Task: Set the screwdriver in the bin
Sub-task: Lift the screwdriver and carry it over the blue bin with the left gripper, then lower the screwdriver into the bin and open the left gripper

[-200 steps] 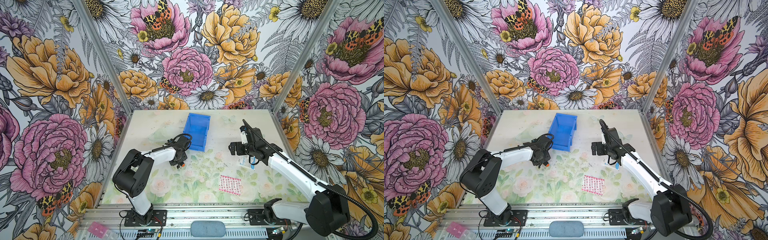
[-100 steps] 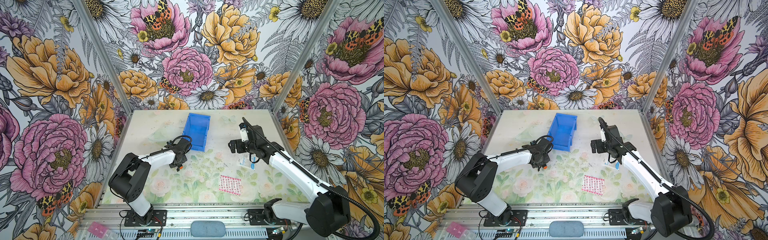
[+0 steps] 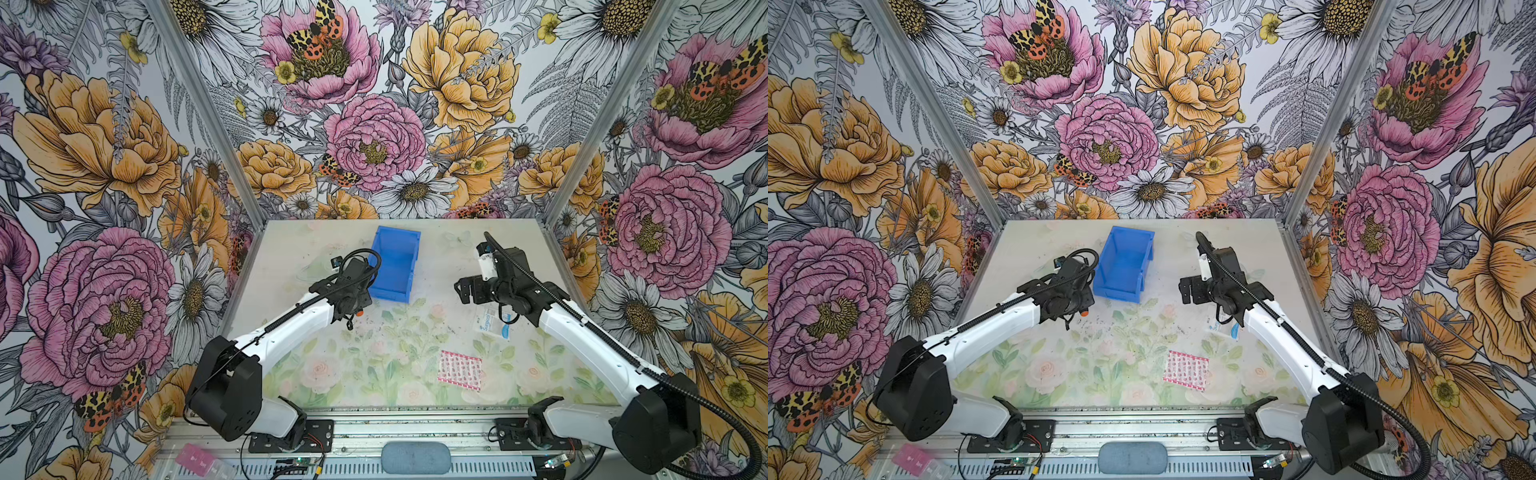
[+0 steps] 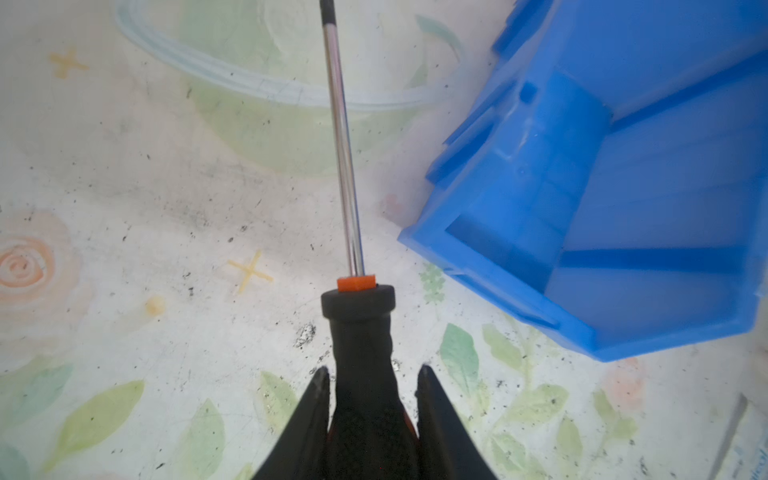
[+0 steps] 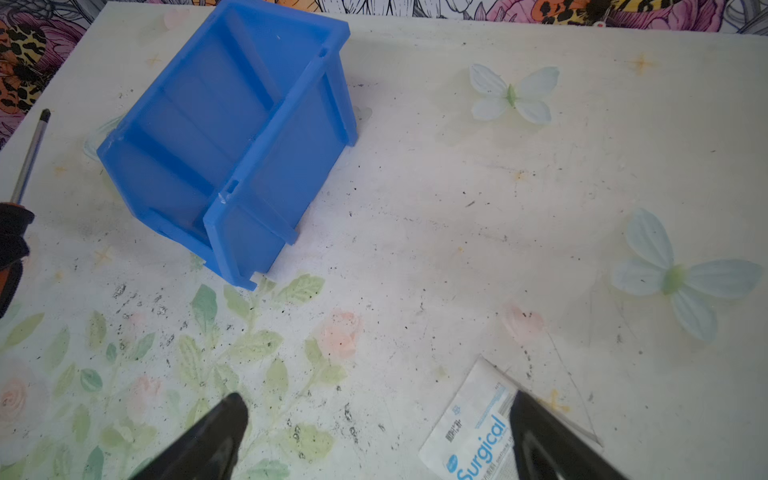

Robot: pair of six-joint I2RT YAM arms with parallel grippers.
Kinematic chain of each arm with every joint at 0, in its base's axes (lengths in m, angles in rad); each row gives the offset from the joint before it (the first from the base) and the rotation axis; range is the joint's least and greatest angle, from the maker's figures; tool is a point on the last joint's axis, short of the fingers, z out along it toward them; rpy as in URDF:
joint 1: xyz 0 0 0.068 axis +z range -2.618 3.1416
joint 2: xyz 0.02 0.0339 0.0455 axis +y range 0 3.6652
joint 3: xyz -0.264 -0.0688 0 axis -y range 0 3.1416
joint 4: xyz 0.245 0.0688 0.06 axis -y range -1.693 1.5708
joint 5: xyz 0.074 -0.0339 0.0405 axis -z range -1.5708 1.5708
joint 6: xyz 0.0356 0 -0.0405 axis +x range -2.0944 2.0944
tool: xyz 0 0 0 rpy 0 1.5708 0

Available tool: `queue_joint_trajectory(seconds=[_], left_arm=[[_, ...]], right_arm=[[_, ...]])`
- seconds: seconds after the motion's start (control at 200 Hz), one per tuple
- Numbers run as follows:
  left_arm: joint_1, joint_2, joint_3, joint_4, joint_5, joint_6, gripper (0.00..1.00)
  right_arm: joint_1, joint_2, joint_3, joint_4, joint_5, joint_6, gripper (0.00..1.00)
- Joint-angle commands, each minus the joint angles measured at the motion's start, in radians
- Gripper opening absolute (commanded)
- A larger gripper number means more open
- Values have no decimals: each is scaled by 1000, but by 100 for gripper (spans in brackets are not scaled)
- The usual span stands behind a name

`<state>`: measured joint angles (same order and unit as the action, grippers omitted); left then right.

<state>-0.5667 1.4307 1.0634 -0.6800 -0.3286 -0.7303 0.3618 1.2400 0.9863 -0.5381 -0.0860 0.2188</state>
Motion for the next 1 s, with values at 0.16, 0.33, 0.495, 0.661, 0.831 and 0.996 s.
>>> queue_joint_trajectory(seconds=[0.16,0.33,0.495,0.661,0.831,0.996], left_arm=[[-5,70,121,138,94,189,12],[-4,175,224,192,159,249,12],[-2,315,336,203,180,279,12],[3,452,429,199,168,283,12],[9,526,473,198,166,272,12],[11,582,504,198,164,269,13]], right_arm=[[4,-1,23,16,-21,2,100],[6,-4,20,14,-18,1,99],[5,-8,17,16,-17,3,100],[5,-10,17,15,-11,-2,100],[4,-12,17,17,-8,-6,99],[4,-4,20,17,-4,-10,100]])
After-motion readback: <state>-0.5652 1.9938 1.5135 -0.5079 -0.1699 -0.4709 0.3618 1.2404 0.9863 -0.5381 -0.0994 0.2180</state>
